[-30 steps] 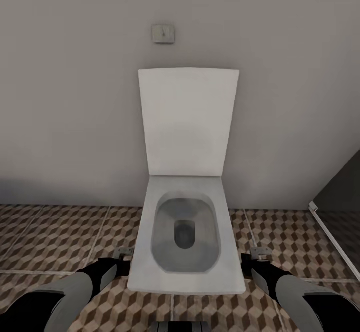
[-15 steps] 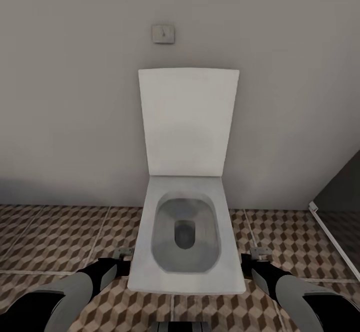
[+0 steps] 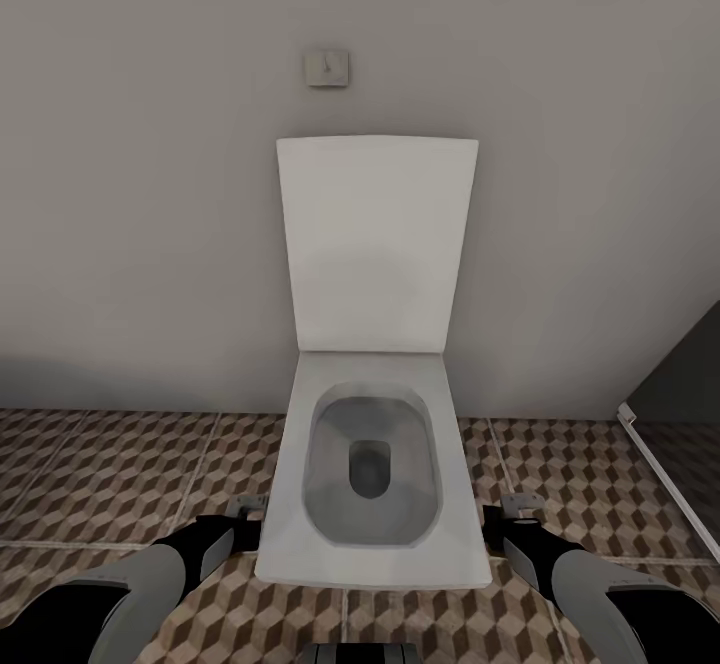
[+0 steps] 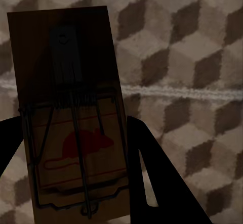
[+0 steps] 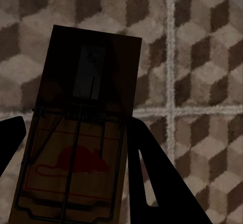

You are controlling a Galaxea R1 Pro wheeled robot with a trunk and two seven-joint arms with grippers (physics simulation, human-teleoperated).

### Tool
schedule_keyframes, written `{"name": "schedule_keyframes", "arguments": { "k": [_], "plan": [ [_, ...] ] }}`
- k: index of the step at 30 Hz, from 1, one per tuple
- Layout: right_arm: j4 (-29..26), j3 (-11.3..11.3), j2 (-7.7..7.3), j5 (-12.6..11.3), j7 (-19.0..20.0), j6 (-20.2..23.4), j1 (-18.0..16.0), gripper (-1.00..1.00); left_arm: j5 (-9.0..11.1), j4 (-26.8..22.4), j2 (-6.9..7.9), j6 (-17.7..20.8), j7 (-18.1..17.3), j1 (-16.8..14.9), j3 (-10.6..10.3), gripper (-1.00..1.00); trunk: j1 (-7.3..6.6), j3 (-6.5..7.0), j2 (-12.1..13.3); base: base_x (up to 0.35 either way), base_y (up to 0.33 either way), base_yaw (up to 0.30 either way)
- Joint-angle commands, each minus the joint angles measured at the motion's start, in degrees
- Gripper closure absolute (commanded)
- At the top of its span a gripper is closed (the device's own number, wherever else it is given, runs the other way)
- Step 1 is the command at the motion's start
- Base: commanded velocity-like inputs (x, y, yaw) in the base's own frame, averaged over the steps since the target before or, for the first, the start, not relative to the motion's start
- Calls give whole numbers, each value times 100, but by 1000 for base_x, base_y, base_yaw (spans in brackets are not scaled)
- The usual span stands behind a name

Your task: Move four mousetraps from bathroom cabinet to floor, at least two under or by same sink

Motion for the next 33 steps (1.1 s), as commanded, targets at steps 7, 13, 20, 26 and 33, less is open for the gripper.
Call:
{"name": "schedule_keyframes", "arguments": {
  "k": [7, 13, 20, 26, 33],
  "plan": [
    [8, 26, -3, 18, -25, 12, -4, 100, 70, -40, 22, -17, 3, -2, -29, 100, -1, -4, -2, 0, 0, 0],
    [8, 27, -5, 18, -21, 11, -5, 100, 72, -46, 37, -271, 2, -2, -27, 100, -1, -4, -2, 0, 0, 0],
    [8, 26, -6, 22, -7, 10, -5, 100, 66, -62, 51, -356, 2, -2, -24, 100, -1, -4, -2, 0, 0, 0],
    [8, 27, -6, 25, 7, 10, -5, 100, 63, -64, 91, -366, 2, -2, -28, 100, -1, -4, -2, 0, 0, 0],
    [8, 26, -8, 22, 9, 10, -5, 100, 56, -70, 99, -371, 2, -2, -37, 100, -1, -4, -2, 0, 0, 0]
  ]
}}
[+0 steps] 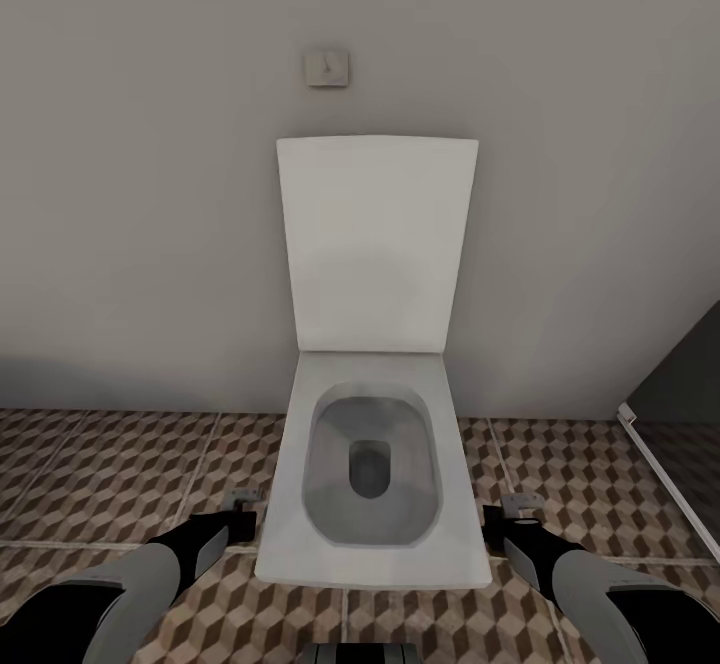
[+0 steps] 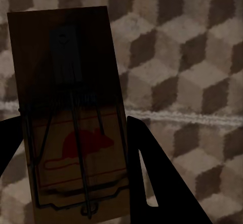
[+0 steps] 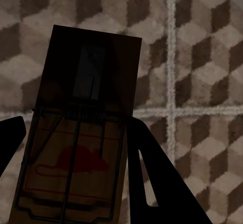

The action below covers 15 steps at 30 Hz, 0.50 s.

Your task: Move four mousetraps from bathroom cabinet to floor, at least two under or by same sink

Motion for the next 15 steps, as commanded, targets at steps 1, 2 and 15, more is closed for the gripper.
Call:
{"name": "schedule_keyframes", "arguments": {
  "k": [1, 2, 15],
  "plan": [
    [6, 26, -1, 16, -24, 21, -5, 100, 46, -11, 1, 32, 3, 0, -37, 100, -1, -4, -2, 0, 0, 0],
    [6, 26, -3, 15, -23, 22, -5, 100, 46, -12, 1, 31, 3, 0, -34, 100, -1, -4, -2, 0, 0, 0],
    [6, 38, -94, 15, -24, 34, -5, -100, 45, -14, 1, 28, 5, 0, -22, 100, -1, -4, -2, 0, 0, 0]
  ]
}}
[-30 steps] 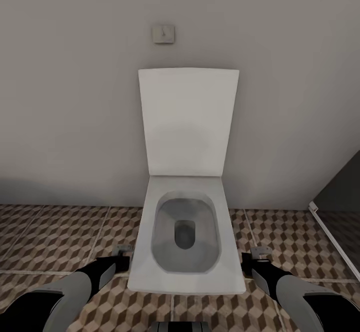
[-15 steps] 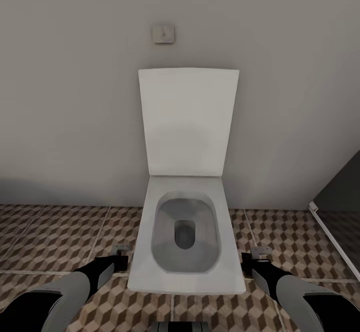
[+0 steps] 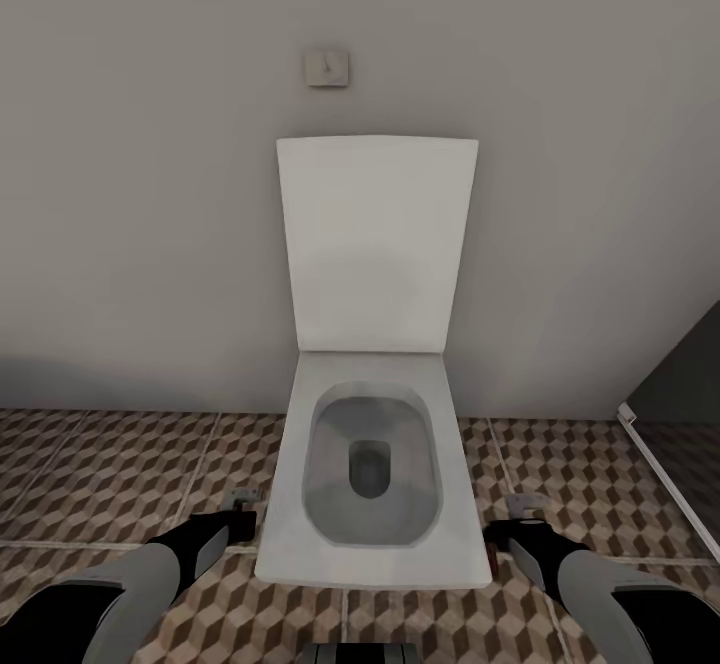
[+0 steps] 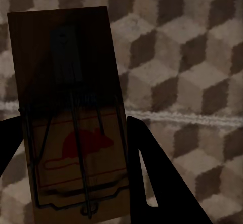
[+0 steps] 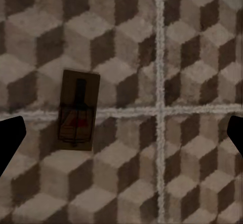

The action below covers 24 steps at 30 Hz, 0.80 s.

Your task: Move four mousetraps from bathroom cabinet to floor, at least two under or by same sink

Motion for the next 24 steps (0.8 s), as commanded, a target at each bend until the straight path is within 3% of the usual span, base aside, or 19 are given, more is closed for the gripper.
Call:
{"name": "schedule_keyframes", "arguments": {
  "k": [1, 17, 18, 24],
  "plan": [
    [6, 28, -3, 17, -14, 21, -5, -100, 46, -11, 0, 33, 2, 0, -37, 100, -1, -4, -2, 0, 0, 0],
    [5, 32, -17, 30, -13, 18, -5, -100, 46, -11, -13, 33, 8, 0, -37, 100, -1, -4, -2, 0, 0, 0],
    [5, 32, -17, 30, -13, 18, -5, -100, 46, -11, -15, 33, 5, 0, -37, -100, -1, -4, -2, 0, 0, 0],
    [6, 32, -17, 31, -13, 13, -5, -100, 42, -11, -18, 33, 1, 0, -52, -100, -1, -4, -2, 0, 0, 0]
  ]
}}
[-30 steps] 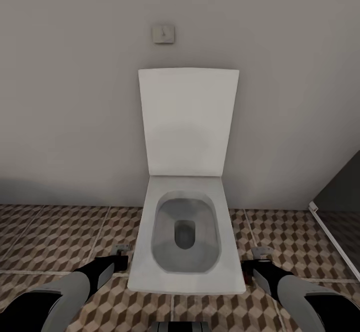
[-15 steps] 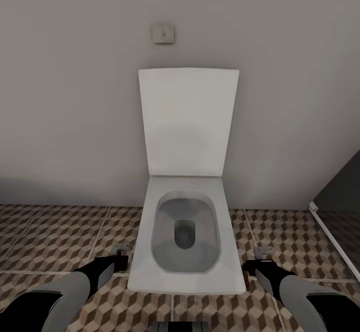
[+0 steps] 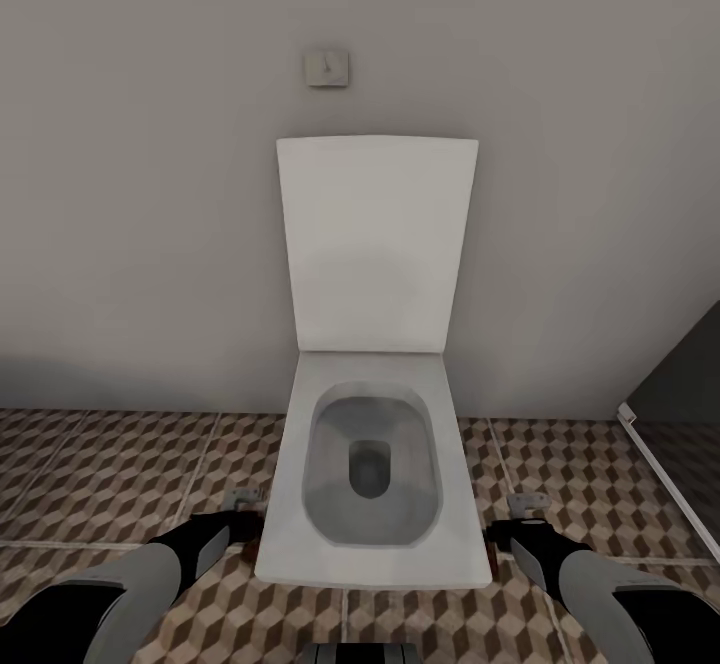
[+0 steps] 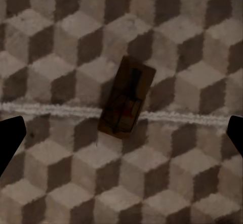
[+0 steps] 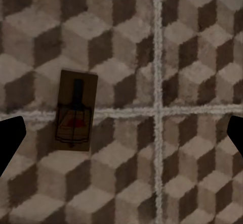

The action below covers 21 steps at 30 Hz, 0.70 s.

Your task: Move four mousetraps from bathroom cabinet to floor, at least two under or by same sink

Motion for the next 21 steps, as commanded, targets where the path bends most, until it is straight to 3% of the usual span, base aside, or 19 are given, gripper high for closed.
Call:
{"name": "schedule_keyframes", "arguments": {
  "k": [1, 21],
  "plan": [
    [6, 28, 1, 17, -14, 23, -5, -100, 48, -11, -1, 33, 12, 0, -40, -100, -1, -4, -2, 0, 0, 0],
    [6, 28, 1, 17, -14, 21, -5, -100, 44, -11, 1, 33, 14, 0, -49, -100, -1, -4, -2, 0, 0, 0]
  ]
}}
